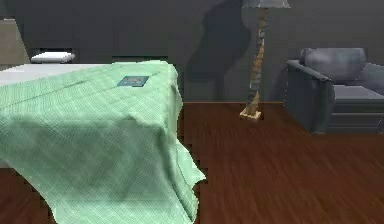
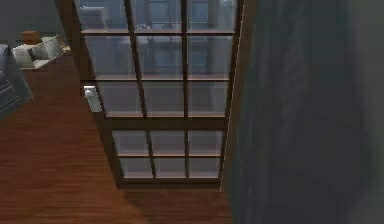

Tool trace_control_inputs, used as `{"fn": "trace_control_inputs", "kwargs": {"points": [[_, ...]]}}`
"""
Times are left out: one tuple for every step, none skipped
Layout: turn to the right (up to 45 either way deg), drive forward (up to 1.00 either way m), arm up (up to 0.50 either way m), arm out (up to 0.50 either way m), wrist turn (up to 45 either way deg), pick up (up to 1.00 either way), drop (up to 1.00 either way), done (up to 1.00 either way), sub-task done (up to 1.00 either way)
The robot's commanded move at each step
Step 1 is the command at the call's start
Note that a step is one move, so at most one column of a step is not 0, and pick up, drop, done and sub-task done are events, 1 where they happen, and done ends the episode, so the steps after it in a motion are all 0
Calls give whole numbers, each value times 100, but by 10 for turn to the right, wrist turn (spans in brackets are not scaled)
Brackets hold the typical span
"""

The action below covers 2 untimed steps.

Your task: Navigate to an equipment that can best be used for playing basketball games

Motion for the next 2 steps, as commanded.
{"fn": "trace_control_inputs", "kwargs": {"points": [[0, 15, 0, 0, 0, 0, 0, 0, 0], [420, 0, 0, 0, 0, 0, 0, 0, 0]]}}
